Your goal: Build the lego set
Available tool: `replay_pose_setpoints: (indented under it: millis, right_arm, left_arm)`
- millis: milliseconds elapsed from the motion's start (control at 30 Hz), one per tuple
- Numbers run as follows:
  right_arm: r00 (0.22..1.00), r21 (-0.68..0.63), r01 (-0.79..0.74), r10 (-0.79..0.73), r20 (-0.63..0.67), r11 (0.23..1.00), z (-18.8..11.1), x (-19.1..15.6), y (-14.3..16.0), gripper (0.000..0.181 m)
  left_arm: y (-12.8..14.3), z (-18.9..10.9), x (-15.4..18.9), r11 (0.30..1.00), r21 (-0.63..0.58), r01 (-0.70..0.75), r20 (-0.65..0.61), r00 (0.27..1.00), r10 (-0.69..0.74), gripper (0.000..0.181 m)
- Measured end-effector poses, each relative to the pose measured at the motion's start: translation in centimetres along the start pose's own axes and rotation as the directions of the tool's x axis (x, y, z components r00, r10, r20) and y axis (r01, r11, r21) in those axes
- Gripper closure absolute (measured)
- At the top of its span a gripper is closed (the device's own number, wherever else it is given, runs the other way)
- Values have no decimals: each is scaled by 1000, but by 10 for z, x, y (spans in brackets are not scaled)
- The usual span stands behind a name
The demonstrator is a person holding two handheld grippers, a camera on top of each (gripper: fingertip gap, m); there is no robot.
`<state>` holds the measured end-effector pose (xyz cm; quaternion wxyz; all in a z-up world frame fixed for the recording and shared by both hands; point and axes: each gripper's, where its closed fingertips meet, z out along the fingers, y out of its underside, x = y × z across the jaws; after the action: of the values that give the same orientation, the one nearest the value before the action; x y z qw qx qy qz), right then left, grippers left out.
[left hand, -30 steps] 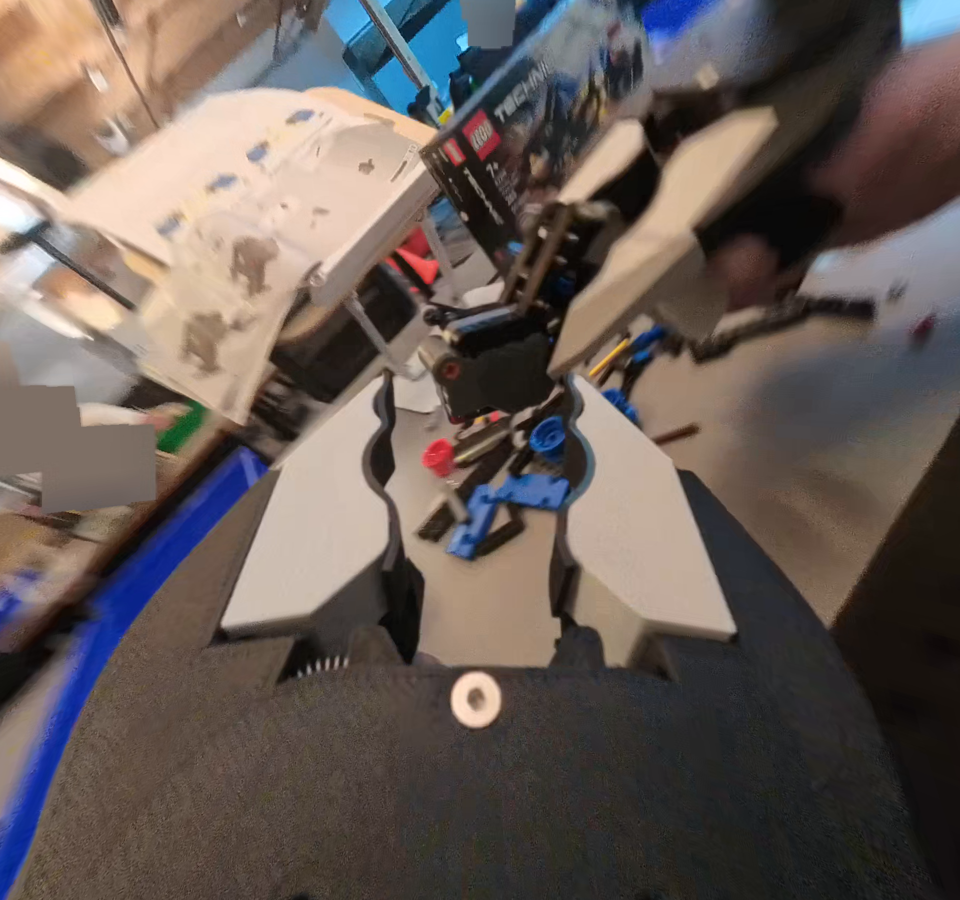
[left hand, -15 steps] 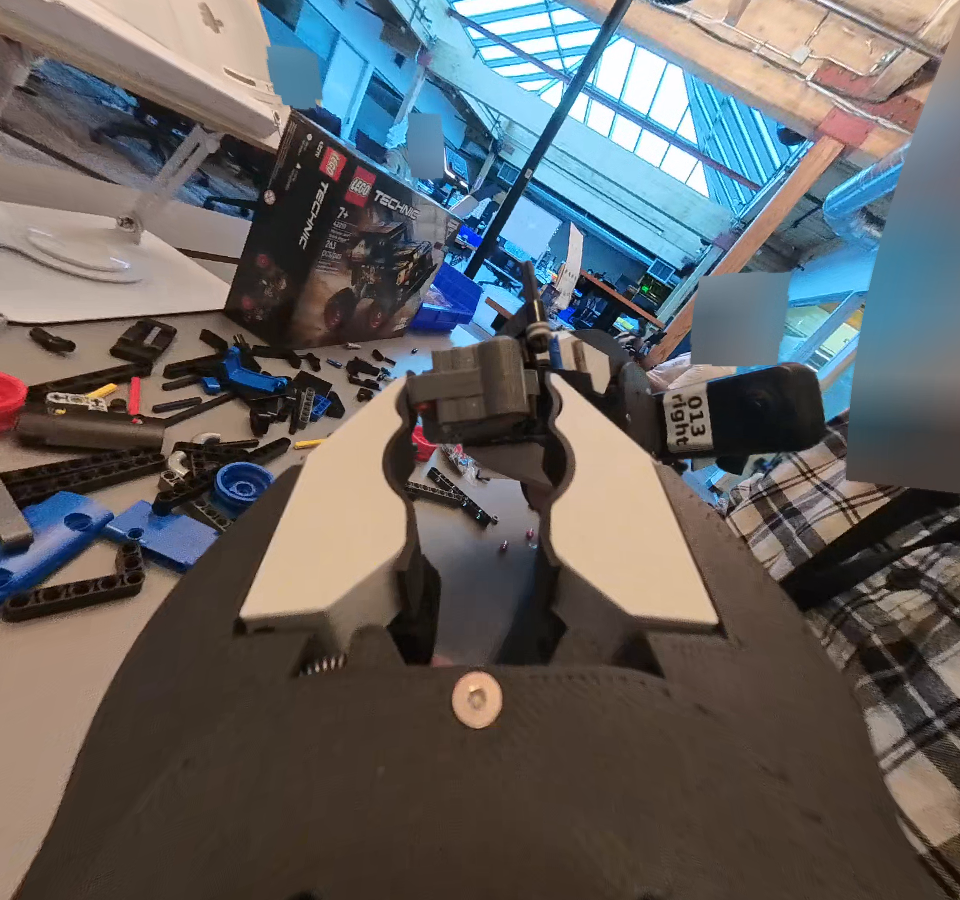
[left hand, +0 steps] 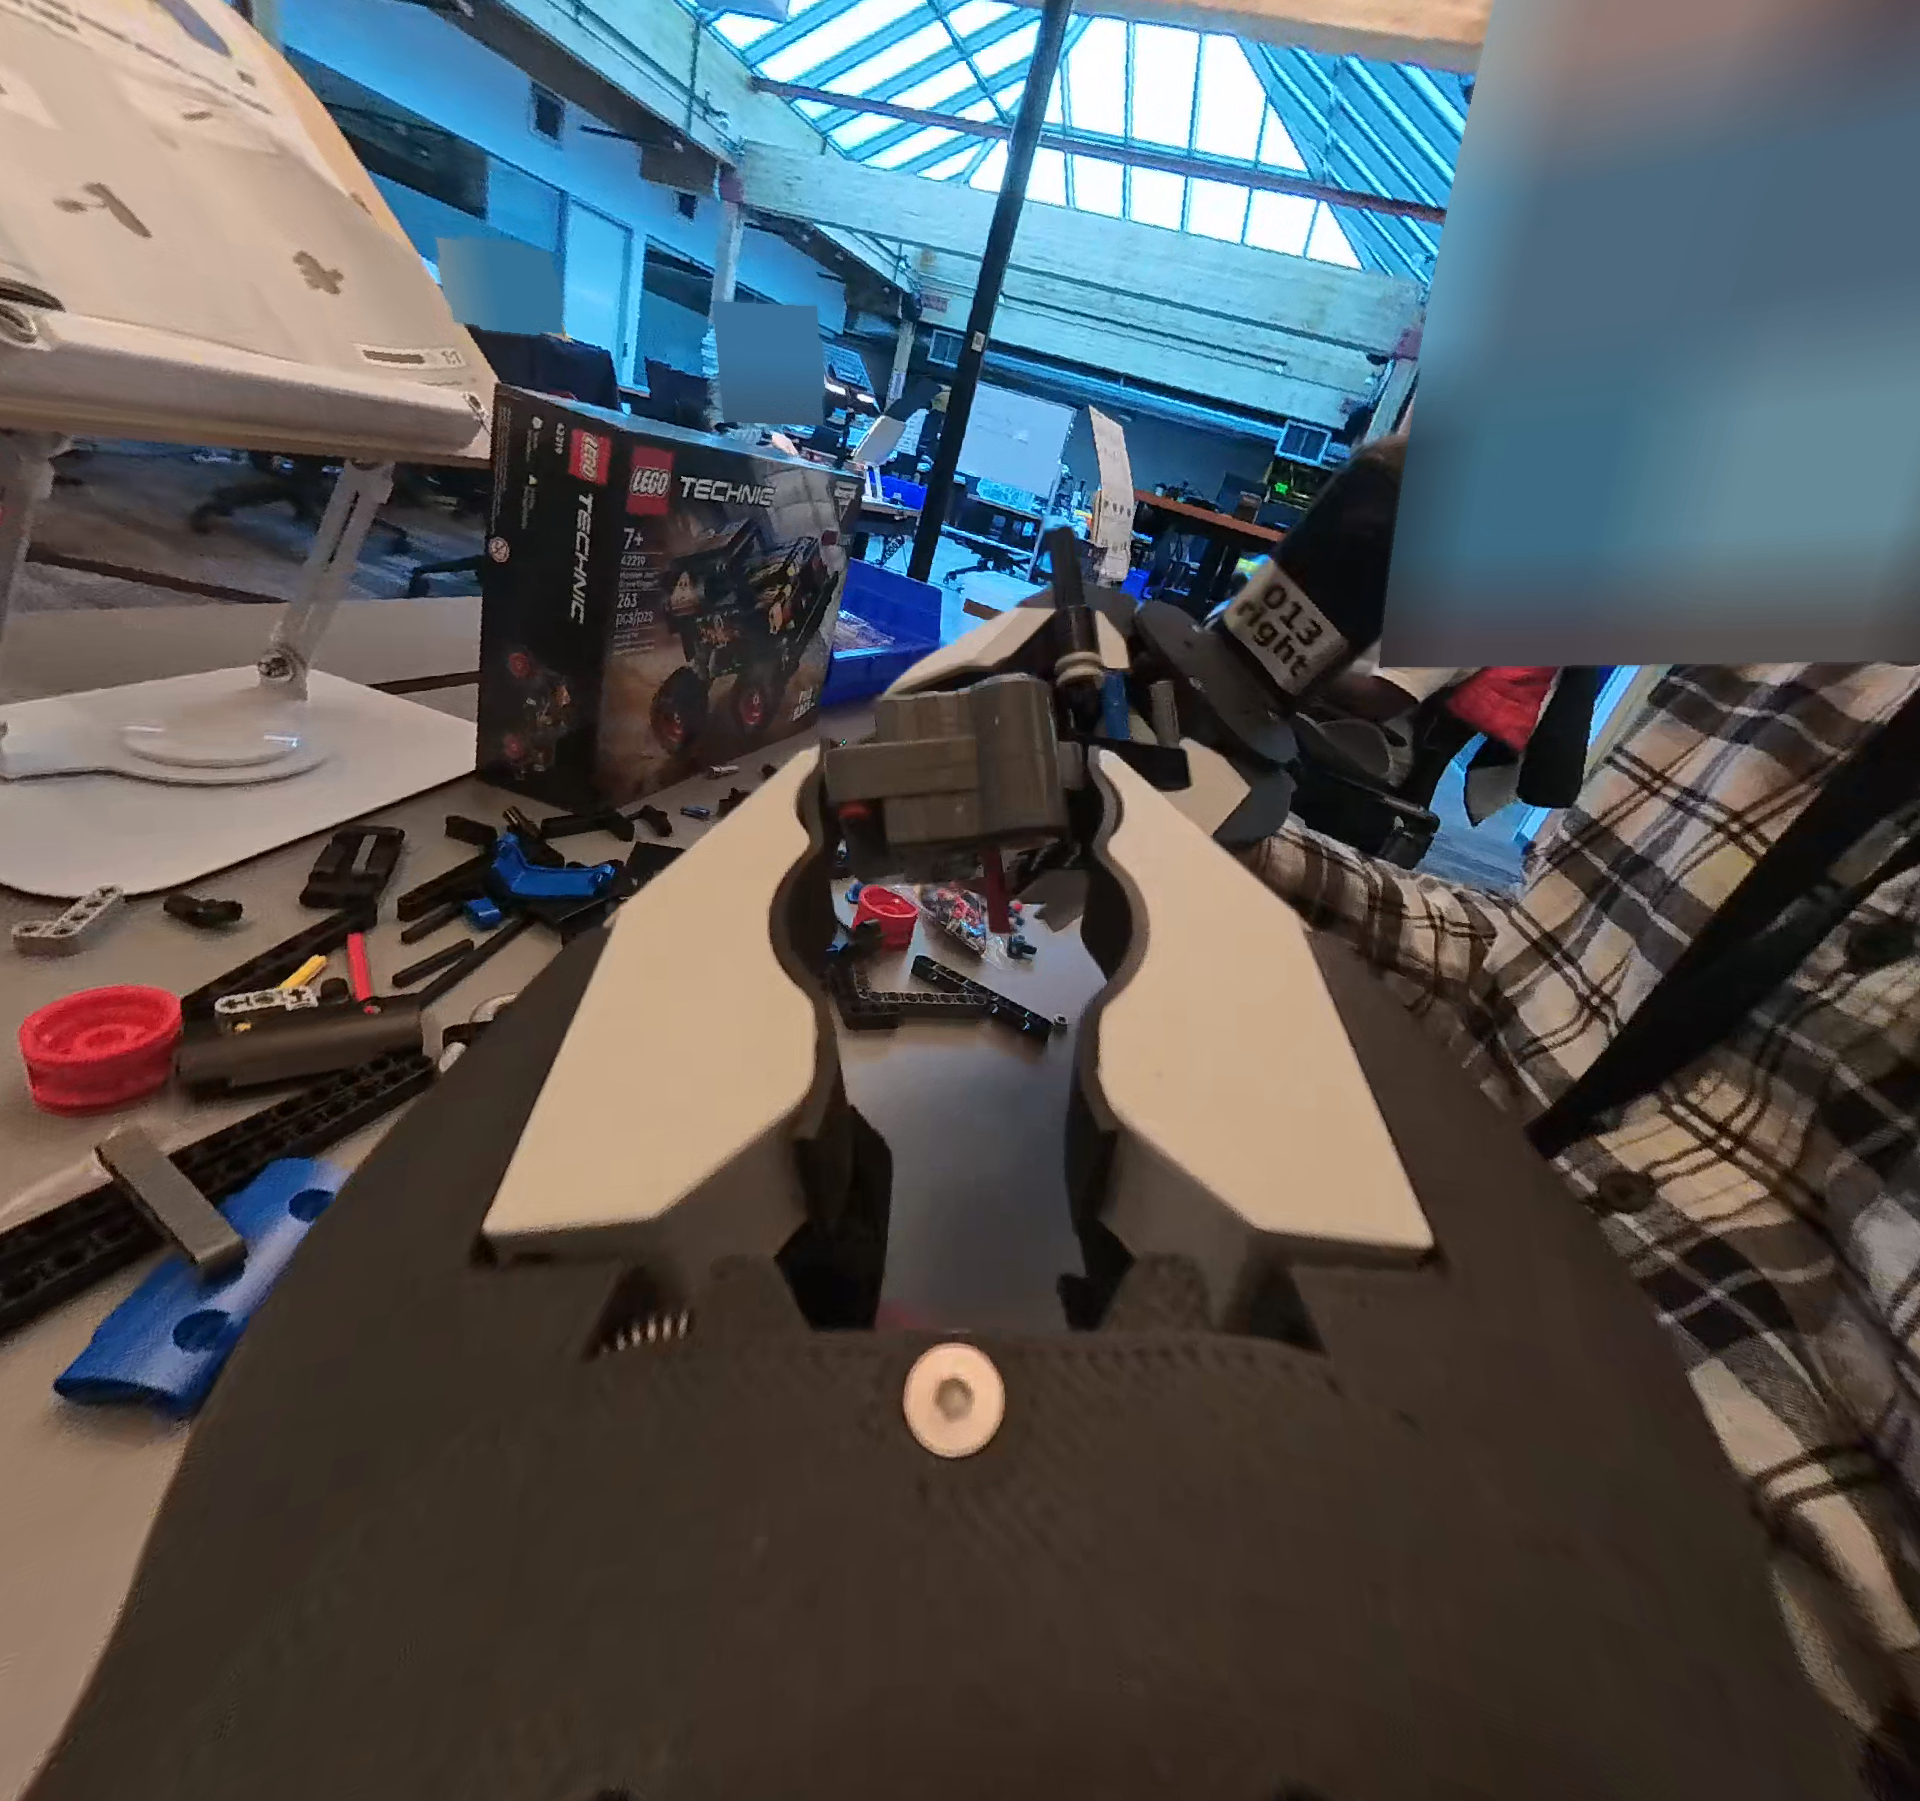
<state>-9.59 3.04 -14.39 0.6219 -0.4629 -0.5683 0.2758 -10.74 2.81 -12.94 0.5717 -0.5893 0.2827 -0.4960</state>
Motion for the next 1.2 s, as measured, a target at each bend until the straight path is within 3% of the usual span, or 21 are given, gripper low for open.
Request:
replay_pose_setpoints:
  millis: [167, 300, 567, 733, 1033, 1200]
  right_arm:
    - [983, 14, -153, 151, 109, 988, -8, 0, -1, 139]
    - [970, 59, -232, 226, 89, 971, -16, 16, -5, 157]
    - [966, 104, -255, 248, 73, 961, -20, 21, -13, 159]
    - [959, 113, -280, 274, 69, 953, -20, 24, -14, 159]
    - [953, 137, -252, 222, 206, 958, -15, -8, -31, 162]
    - [908, 152, -333, 273, 319, 931, -21, -19, -39, 160]
  left_arm:
    - [-5, -3, 0, 1000, -16, -9, -24, 1000, 9, 138]
    - [-10, -10, 7, 999, -1, -38, -76, 996, 38, 138]
    - [-6, -8, 15, 991, -16, -135, -97, 986, 133, 138]
    - [5, -3, 13, 965, -94, -246, -61, 969, 241, 138]
    - [28, 13, 19, 953, -240, -186, -107, 981, 164, 137]
    - [31, 16, 21, 954, -260, -151, -130, 984, 121, 137]
